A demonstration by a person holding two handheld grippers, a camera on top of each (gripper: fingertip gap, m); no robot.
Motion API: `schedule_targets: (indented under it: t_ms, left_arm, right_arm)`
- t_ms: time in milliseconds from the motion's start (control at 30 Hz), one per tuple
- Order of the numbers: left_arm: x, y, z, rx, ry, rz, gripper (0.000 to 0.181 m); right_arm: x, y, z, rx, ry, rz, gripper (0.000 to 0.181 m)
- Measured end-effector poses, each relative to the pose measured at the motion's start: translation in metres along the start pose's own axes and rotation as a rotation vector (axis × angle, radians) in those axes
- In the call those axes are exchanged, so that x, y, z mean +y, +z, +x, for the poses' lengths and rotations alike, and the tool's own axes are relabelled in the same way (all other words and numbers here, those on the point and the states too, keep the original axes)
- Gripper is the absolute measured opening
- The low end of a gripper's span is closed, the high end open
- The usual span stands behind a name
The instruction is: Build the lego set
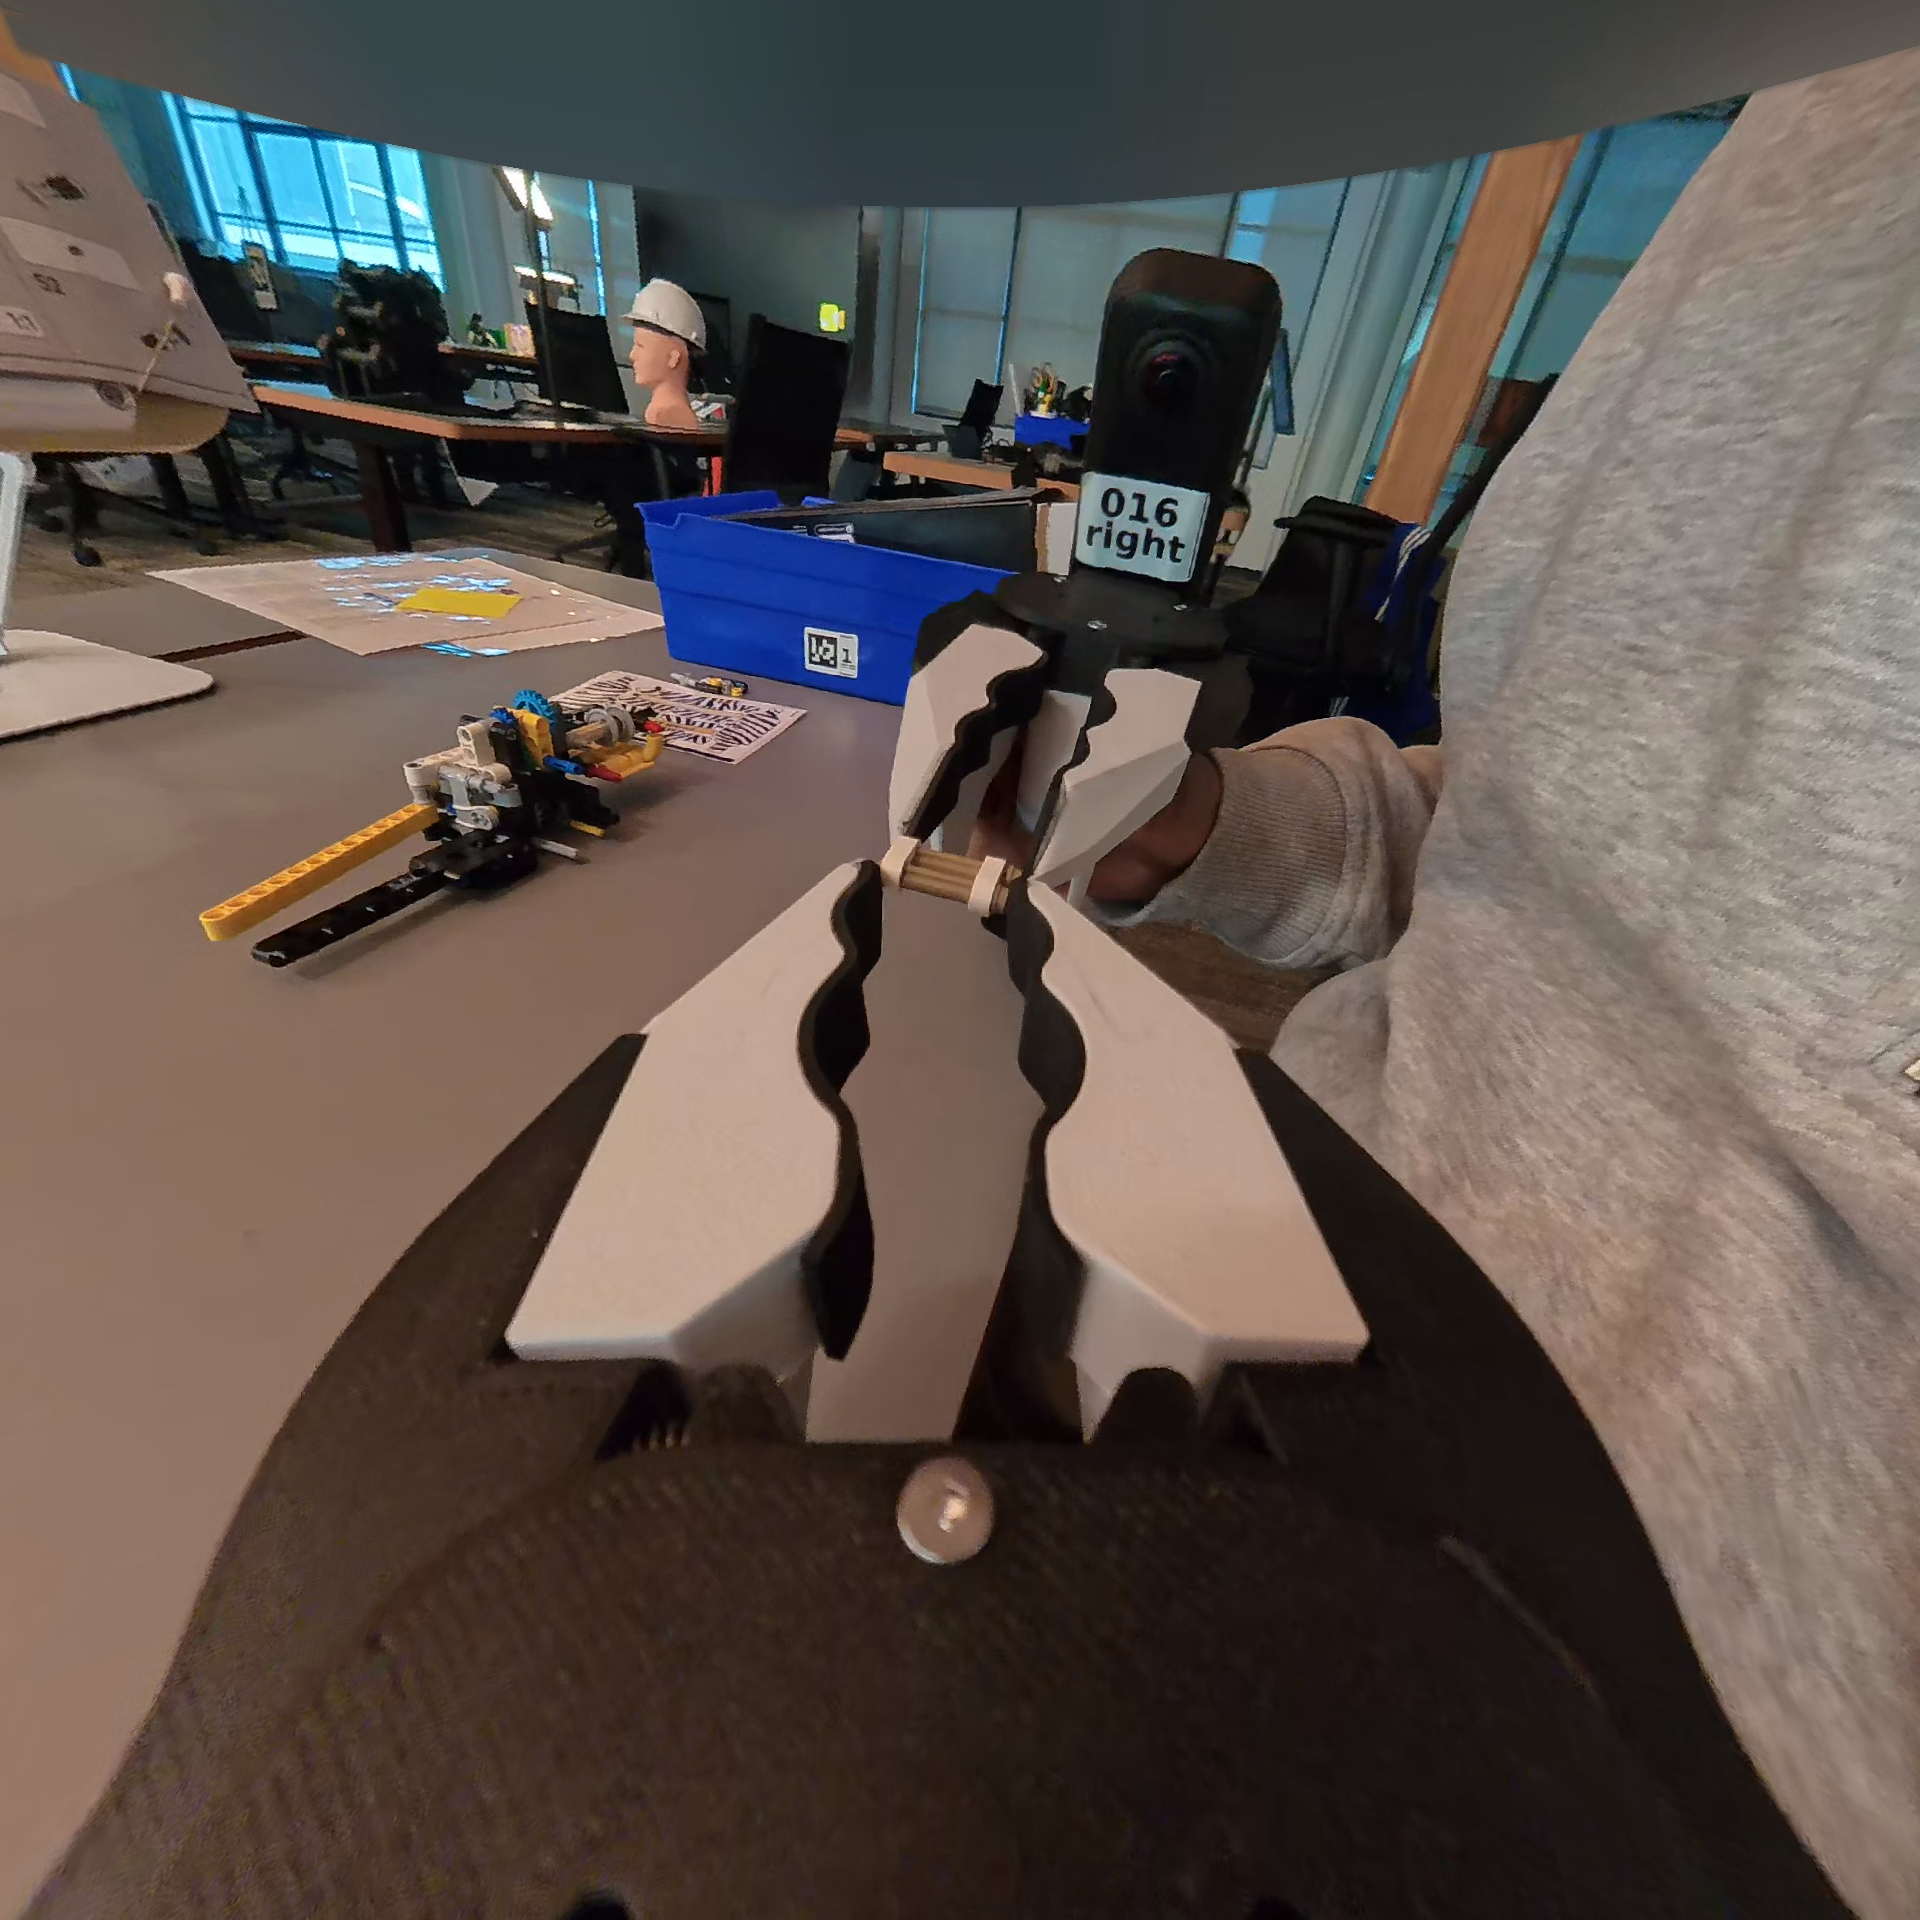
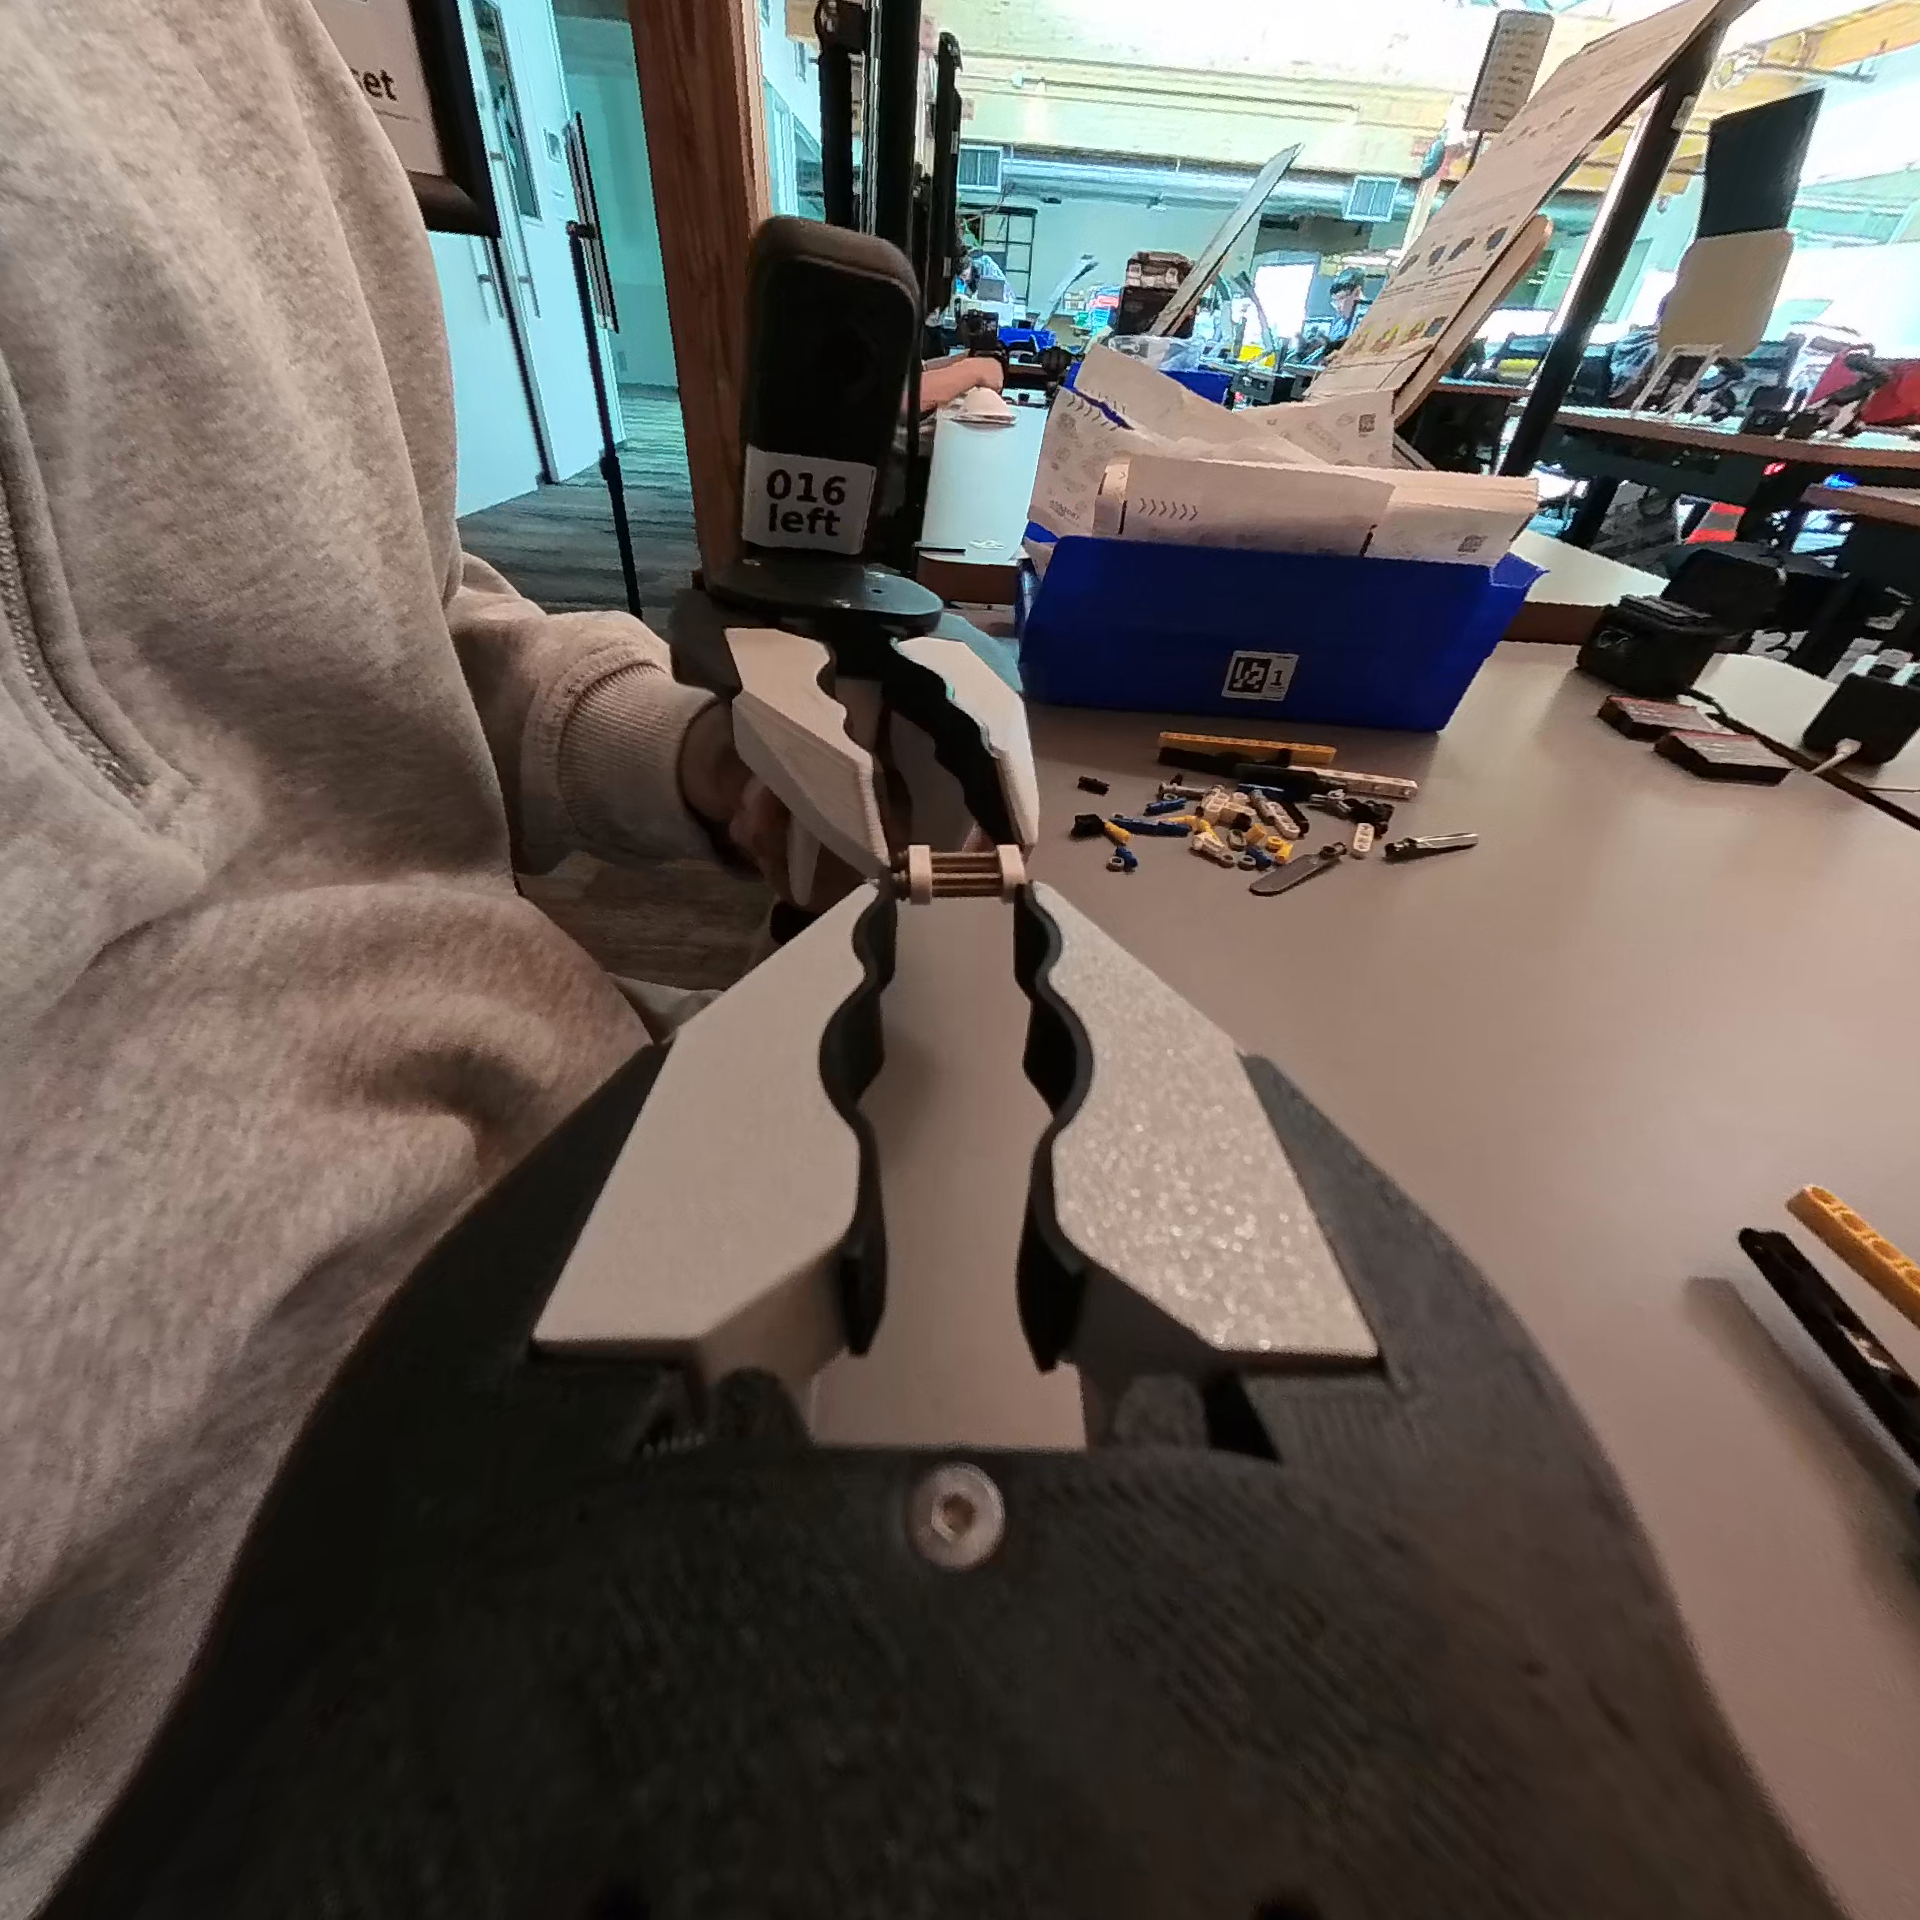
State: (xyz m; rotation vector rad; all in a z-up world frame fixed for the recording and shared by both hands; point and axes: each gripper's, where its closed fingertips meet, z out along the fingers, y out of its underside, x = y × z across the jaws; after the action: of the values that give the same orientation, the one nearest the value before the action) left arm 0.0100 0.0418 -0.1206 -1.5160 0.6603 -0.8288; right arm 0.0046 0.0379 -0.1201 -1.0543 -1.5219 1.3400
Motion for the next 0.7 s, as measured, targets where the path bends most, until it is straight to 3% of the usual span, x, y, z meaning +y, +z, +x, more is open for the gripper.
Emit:
schedule_targets:
  t_ms: [100, 133, 167, 233, 500, 700]
  left_arm:
    - [0.0, -0.001, 0.0, -0.019, 0.04, 0.002, 0.023]
    - [0.0, -0.001, -0.001, -0.033, 0.048, 0.001, 0.025]
    - [0.0, -0.002, -0.002, -0.036, 0.07, 0.003, 0.005]
    - [-0.001, -0.002, 0.001, -0.029, 0.075, 0.005, 0.002]
    - [0.0, -0.001, -0.002, -0.03, 0.026, 0.003, 0.003]
    - [-0.001, -0.004, -0.009, -0.062, 0.012, 0.016, 0.018]
  right_arm:
    - [0.0, 0.0, -0.001, 0.001, 0.007, 0.002, 0.022]
    - [0.0, 0.001, -0.003, -0.009, 0.001, 0.001, 0.005]
    - [-0.002, 0.001, -0.001, -0.007, 0.001, 0.008, 0.004]
    - [-0.003, 0.001, 0.001, 0.011, 0.003, 0.015, 0.005]
    - [-0.001, 0.001, 0.003, 0.012, 0.023, 0.008, 0.005]
    - [0.004, 0.003, 0.001, -0.004, 0.06, -0.003, 0.005]
